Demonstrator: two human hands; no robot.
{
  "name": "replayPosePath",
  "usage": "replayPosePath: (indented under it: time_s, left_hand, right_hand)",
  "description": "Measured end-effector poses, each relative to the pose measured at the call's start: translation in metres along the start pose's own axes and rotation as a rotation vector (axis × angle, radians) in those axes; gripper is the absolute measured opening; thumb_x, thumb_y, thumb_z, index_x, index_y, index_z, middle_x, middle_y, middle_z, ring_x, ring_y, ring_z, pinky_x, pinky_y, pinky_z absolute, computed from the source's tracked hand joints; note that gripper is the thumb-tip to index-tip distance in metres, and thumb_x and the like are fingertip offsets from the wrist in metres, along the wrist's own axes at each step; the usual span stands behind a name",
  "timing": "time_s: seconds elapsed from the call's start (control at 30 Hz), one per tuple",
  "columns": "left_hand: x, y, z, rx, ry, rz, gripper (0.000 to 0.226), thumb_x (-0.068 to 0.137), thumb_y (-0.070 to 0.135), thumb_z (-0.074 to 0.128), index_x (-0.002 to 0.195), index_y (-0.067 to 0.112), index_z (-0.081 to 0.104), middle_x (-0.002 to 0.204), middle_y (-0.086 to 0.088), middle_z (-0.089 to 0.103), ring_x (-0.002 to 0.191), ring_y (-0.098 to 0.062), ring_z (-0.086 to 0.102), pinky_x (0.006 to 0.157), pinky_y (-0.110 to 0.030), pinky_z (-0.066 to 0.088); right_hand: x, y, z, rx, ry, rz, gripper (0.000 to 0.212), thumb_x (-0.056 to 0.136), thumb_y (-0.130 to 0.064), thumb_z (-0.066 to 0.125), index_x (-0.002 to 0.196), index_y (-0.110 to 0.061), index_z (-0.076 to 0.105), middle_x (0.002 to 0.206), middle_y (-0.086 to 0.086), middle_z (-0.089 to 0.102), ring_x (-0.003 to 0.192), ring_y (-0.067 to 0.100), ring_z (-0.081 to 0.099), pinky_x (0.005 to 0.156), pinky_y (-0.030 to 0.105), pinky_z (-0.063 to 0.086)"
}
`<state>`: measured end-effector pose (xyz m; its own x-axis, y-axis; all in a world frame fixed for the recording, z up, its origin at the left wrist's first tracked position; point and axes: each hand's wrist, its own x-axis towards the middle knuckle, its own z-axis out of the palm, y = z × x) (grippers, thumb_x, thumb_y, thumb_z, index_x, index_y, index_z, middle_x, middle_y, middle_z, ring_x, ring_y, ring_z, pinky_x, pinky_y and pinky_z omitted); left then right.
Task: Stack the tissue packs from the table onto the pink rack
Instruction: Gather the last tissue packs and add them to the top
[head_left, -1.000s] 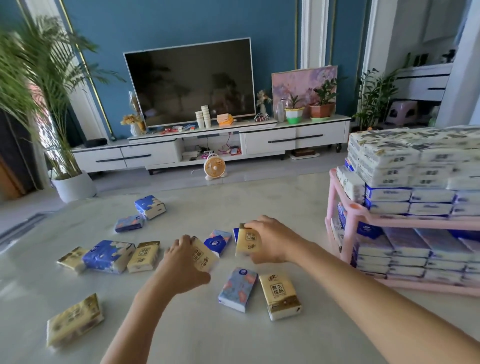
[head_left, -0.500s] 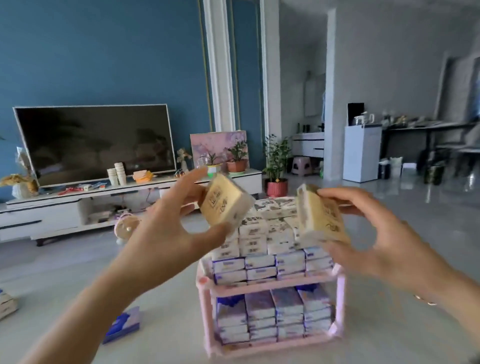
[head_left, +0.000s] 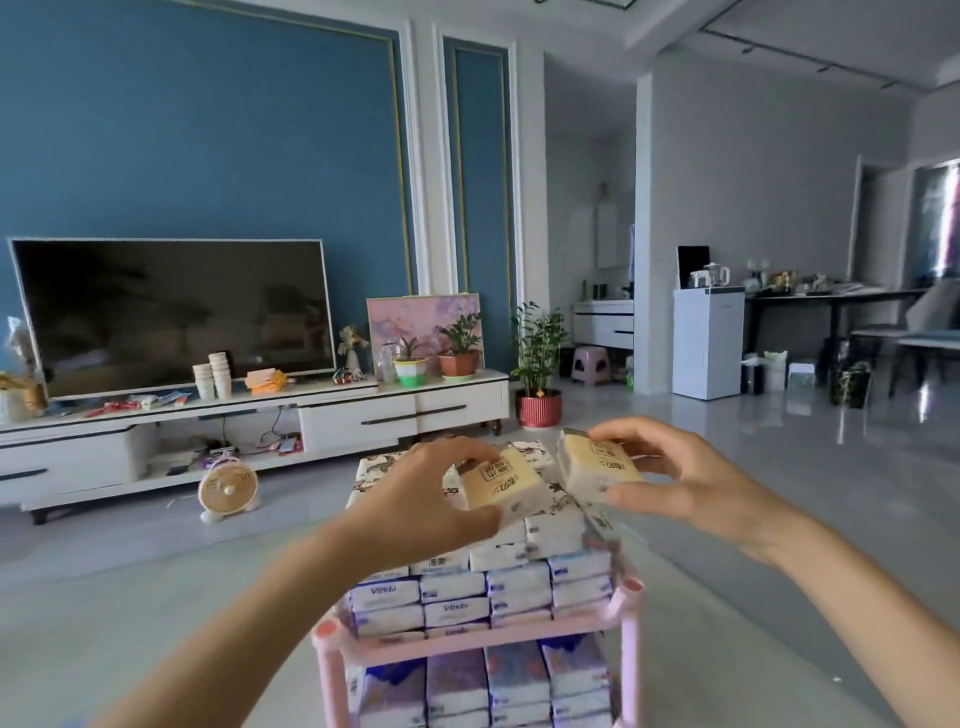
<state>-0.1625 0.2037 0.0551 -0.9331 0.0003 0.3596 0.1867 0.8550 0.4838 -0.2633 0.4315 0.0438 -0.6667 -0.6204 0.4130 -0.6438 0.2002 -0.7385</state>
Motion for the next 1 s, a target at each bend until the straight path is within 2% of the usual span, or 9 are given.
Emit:
replayPosePath:
  time_s: [0.1,0.17,0.37,0.5,0.57,0.73,0.83,0.9,1.0]
  left_hand:
    - [0.001,0.001,0.002,0.053,-0.030,0.005,0.052,0.079,0.032,0.067,0.126,0.039,0.047,0.122,0.015,0.045,0.108,-0.003,0.042,0.094,-0.022,0.040]
    - [0.002,0.003,0.003,0.102,-0.071,0.001,0.053,0.080,0.033,0.067,0.128,0.039,0.045,0.120,0.017,0.039,0.112,-0.002,0.034,0.101,-0.023,0.033]
    - [0.004,0.002,0.007,0.201,-0.121,-0.003,0.056,0.084,0.034,0.062,0.135,0.037,0.039,0.141,0.010,0.031,0.134,-0.009,0.020,0.110,-0.031,0.022]
    - [0.004,-0.004,0.007,0.266,-0.107,0.020,0.056,0.089,0.030,0.056,0.140,0.034,0.033,0.148,0.013,0.026,0.139,-0.005,0.007,0.113,-0.033,0.012]
    - [0.003,-0.007,0.008,0.284,-0.111,0.011,0.057,0.090,0.031,0.054,0.142,0.033,0.030,0.149,0.013,0.024,0.140,-0.006,0.004,0.114,-0.034,0.011]
    - [0.001,-0.007,0.009,0.310,-0.112,0.003,0.058,0.091,0.033,0.052,0.143,0.033,0.026,0.150,0.012,0.022,0.140,-0.007,0.006,0.115,-0.035,0.011]
    - [-0.001,-0.004,0.008,0.314,-0.113,0.002,0.057,0.092,0.035,0.050,0.143,0.032,0.026,0.149,0.012,0.023,0.138,-0.009,0.016,0.113,-0.031,0.017]
    - [-0.001,-0.002,0.008,0.304,-0.109,0.006,0.055,0.092,0.036,0.050,0.143,0.031,0.028,0.148,0.012,0.028,0.135,-0.008,0.023,0.110,-0.027,0.021]
    - [-0.001,0.000,0.008,0.294,-0.103,0.012,0.053,0.093,0.037,0.049,0.142,0.030,0.031,0.146,0.012,0.031,0.133,-0.007,0.026,0.108,-0.023,0.022]
  right_hand:
    - [-0.004,0.006,-0.002,0.033,-0.044,0.013,0.053,0.060,-0.031,0.074,0.111,-0.031,0.058,0.110,-0.015,0.063,0.103,-0.003,0.057,0.086,0.015,0.043]
    - [-0.005,0.008,-0.003,0.036,-0.078,0.014,0.053,0.061,-0.029,0.074,0.112,-0.028,0.057,0.110,-0.014,0.064,0.102,-0.004,0.057,0.083,0.008,0.042]
    - [-0.003,0.011,-0.003,0.027,-0.103,0.002,0.054,0.061,-0.029,0.074,0.113,-0.030,0.057,0.113,-0.014,0.062,0.105,-0.004,0.056,0.089,0.009,0.042]
    - [0.002,0.008,0.000,0.017,-0.146,-0.017,0.053,0.063,-0.025,0.075,0.112,-0.029,0.057,0.114,-0.015,0.061,0.105,-0.005,0.055,0.088,0.007,0.041]
    - [0.006,0.007,0.002,0.000,-0.153,-0.019,0.054,0.060,-0.029,0.074,0.111,-0.030,0.057,0.115,-0.016,0.060,0.107,-0.005,0.054,0.092,0.011,0.040]
    - [0.018,0.008,0.008,-0.085,-0.193,-0.017,0.052,0.062,-0.033,0.076,0.109,-0.038,0.055,0.124,-0.014,0.052,0.117,-0.002,0.047,0.101,0.019,0.033]
    - [0.021,0.011,0.009,-0.064,-0.214,-0.028,0.043,0.072,-0.025,0.078,0.107,-0.038,0.057,0.128,-0.014,0.045,0.119,-0.007,0.041,0.101,0.008,0.030]
    - [0.020,0.011,0.011,-0.042,-0.211,-0.040,0.043,0.067,-0.034,0.072,0.107,-0.037,0.058,0.128,-0.017,0.044,0.118,-0.013,0.038,0.099,0.002,0.026]
    - [0.019,0.013,0.014,-0.015,-0.196,-0.058,0.046,0.062,-0.039,0.070,0.106,-0.034,0.061,0.126,-0.019,0.048,0.118,-0.015,0.041,0.102,0.004,0.026]
